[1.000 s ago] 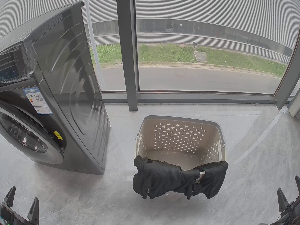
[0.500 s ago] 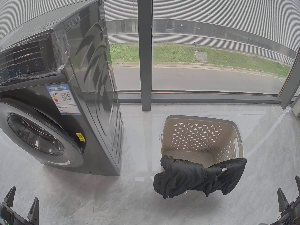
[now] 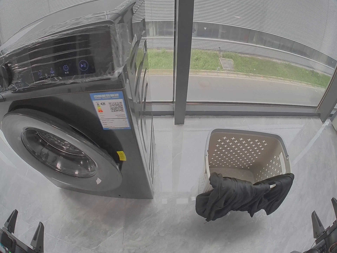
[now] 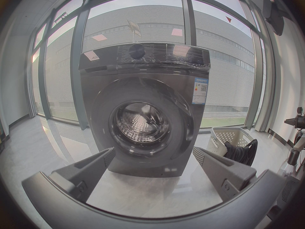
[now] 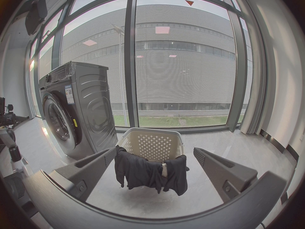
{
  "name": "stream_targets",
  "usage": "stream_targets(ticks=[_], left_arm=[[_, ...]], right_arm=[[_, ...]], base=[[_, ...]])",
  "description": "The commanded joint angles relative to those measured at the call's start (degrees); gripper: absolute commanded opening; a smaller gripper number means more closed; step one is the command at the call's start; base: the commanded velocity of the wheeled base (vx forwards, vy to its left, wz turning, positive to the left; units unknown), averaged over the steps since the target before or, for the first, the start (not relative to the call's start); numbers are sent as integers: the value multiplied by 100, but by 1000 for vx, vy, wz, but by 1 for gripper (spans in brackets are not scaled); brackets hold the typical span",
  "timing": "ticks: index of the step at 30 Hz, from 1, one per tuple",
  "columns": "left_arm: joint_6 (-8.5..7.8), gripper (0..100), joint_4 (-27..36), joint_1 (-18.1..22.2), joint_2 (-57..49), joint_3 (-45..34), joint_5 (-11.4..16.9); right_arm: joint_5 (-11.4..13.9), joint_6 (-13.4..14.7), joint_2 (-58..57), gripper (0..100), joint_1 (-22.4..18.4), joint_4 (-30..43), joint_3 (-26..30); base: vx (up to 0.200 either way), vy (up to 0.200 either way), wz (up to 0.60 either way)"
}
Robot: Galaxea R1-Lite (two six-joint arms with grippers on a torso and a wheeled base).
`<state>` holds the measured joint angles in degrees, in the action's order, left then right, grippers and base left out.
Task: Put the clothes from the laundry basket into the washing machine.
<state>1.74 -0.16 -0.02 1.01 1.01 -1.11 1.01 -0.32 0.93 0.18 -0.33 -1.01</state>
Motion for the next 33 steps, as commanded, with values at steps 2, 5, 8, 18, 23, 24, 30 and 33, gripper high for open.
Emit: stream_targets(ticks=[2, 5, 8, 18, 23, 24, 30, 33], left_arm=[[1, 100, -2, 2, -75, -84, -3], [1, 100, -2, 2, -75, -84, -3], [1, 100, -2, 2, -75, -84, -3], [1, 100, -2, 2, -75, -84, -3], [1, 100, -2, 2, -75, -84, -3], [1, 100, -2, -6, -75, -84, -3], [1, 100, -2, 2, -75, -84, -3], [1, 100, -2, 2, -75, -84, -3]], right_arm=[[4, -3, -93, 100, -1, -2, 101], [4, -3, -93, 100, -1, -2, 101], [4, -3, -93, 100, -1, -2, 101], [4, -3, -93, 100, -1, -2, 101], [4, -3, -93, 100, -1, -2, 101], [4, -3, -93, 100, -1, -2, 101], [4, -3, -93, 100, -1, -2, 101], [4, -3, -93, 100, -1, -2, 101]], base=[[0, 200, 0], [0, 200, 0], [0, 200, 0], [0, 200, 0], [0, 200, 0], [0, 200, 0], [0, 200, 0], [0, 200, 0]])
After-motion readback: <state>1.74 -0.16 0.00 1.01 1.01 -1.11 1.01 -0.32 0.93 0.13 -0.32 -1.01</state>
